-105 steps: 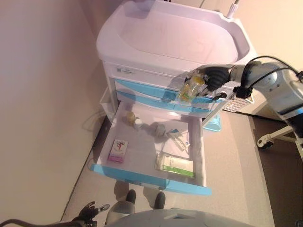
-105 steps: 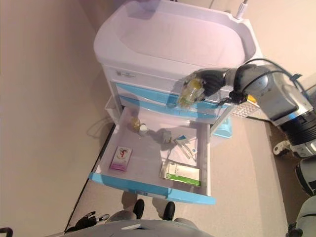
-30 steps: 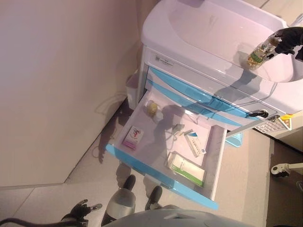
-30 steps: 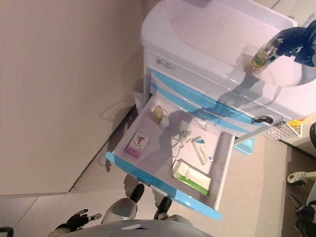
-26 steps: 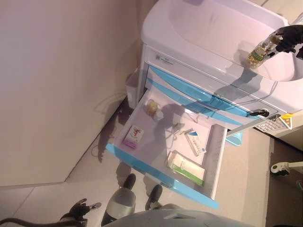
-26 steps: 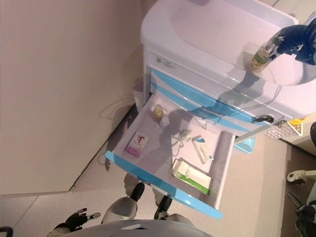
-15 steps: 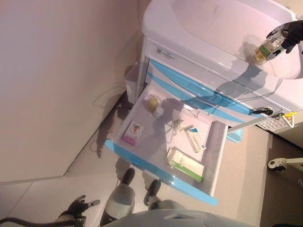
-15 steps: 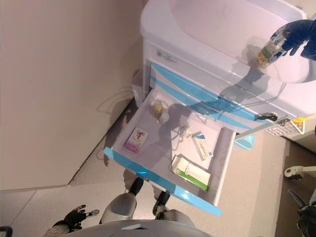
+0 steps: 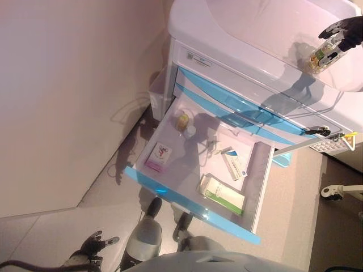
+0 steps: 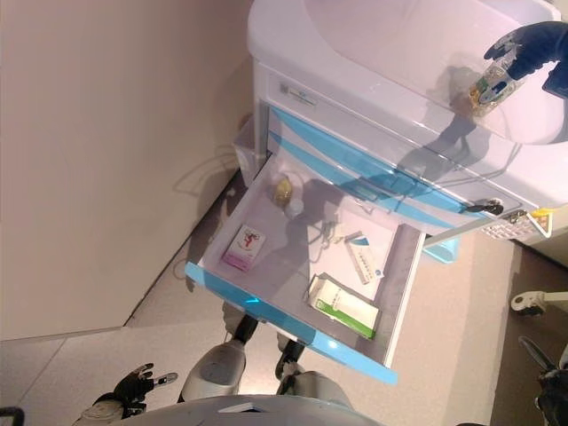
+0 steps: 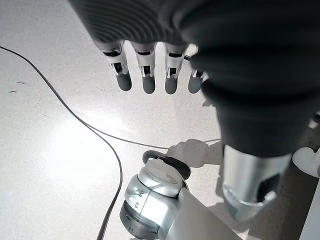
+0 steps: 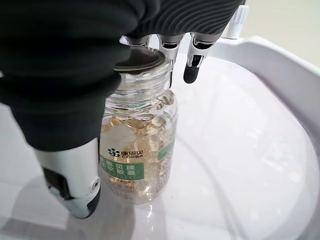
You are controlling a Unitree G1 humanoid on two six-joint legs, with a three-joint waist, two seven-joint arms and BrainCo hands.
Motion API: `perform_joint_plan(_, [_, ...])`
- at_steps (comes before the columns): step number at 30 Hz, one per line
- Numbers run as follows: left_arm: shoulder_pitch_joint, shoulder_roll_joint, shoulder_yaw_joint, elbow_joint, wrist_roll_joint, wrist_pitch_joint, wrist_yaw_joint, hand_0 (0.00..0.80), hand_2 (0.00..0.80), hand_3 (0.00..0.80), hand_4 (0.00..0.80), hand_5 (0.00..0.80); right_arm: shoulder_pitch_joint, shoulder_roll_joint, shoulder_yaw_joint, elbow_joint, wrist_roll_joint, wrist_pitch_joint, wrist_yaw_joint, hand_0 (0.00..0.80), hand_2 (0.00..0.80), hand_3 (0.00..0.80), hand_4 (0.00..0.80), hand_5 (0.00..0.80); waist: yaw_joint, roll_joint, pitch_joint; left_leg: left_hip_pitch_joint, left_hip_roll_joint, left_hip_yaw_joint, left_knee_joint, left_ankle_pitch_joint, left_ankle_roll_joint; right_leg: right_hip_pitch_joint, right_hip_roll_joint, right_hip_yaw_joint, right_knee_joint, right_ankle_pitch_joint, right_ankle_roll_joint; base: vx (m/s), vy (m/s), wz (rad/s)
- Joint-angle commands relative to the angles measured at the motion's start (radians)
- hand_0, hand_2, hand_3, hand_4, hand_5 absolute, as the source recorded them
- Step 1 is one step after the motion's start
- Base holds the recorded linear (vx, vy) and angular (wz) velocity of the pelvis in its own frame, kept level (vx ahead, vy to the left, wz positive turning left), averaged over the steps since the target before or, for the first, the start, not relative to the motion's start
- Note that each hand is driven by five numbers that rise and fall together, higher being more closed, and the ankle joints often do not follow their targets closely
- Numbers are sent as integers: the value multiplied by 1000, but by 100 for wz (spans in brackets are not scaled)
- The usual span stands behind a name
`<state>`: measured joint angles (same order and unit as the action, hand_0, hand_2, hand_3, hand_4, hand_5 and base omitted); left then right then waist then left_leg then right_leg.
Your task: Open the drawer and pick up the medicine
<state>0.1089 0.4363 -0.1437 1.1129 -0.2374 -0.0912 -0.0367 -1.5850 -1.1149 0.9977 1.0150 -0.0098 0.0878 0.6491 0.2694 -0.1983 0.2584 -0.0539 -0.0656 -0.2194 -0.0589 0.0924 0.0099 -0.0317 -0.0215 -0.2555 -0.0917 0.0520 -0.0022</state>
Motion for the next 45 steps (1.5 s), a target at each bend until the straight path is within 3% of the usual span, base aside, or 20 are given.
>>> perform_joint_plan(1, [40,44,-7,-6,-22,-23,-7,0,0,0,0,0,-165,-66,121,-8,44,-1,-48,0,0,0,0,0,1,-14,-20,10,-14,23,-14,-55,2,55,40,31,59,-42,17,0,0,0])
perform_joint_plan(18, [54,20,11,46,-11,-39,-9,0,0,0,0,0,-305,-127,164,-31,252,19,-140,0,0,0,0,0,-52,-10,-98,49,-11,69,-28,-66,-2,75,35,60,49,-42,26,-6,21,-7])
perform_joint_plan(26, [42,0,-6,99,53,-35,-21,0,0,0,0,0,-286,-139,34,-7,430,75,-407,0,0,0,0,0,-76,12,-148,76,-17,95,-20,-83,4,89,23,77,58,-50,32,-6,37,-7])
perform_joint_plan(30, [32,-13,-25,119,84,-37,-24,0,0,0,0,0,-141,-161,-162,-16,475,39,-616,0,0,0,0,0,-96,50,-166,98,-21,115,-5,-102,12,96,16,105,73,-60,33,-4,65,-15])
perform_joint_plan(33, [18,-25,-32,110,94,-26,-26,0,0,0,0,0,75,-161,-406,-54,503,-20,-836,0,0,0,0,0,-121,91,-176,107,-28,134,21,-126,21,98,9,133,87,-69,38,-19,60,-24])
perform_joint_plan(37, [0,-36,-47,88,90,7,-19,0,0,0,0,0,456,-81,-778,-142,547,-101,-899,0,0,0,0,0,-153,123,-173,118,-32,151,41,-148,29,97,2,160,104,-76,42,-20,42,-25])
perform_joint_plan(40, [-2,-62,-44,75,73,15,-4,0,0,0,0,0,856,122,-1055,-350,532,-160,-929,0,0,0,0,0,-190,152,-158,120,-35,166,41,-146,37,79,-1,192,113,-62,46,-92,47,-26])
perform_joint_plan(44, [11,-105,-38,81,61,0,13,0,0,0,0,0,1179,360,-1148,-542,480,-234,-979,0,0,0,0,0,-236,173,-144,130,-29,192,14,-140,43,65,1,232,101,-42,55,-51,15,-36])
perform_joint_plan(45, [22,-125,-29,88,51,-12,24,0,0,0,0,0,1320,455,-1168,-598,462,-280,-954,0,0,0,0,0,-258,178,-140,132,-28,205,3,-138,45,57,3,245,95,-34,58,-69,-6,-31])
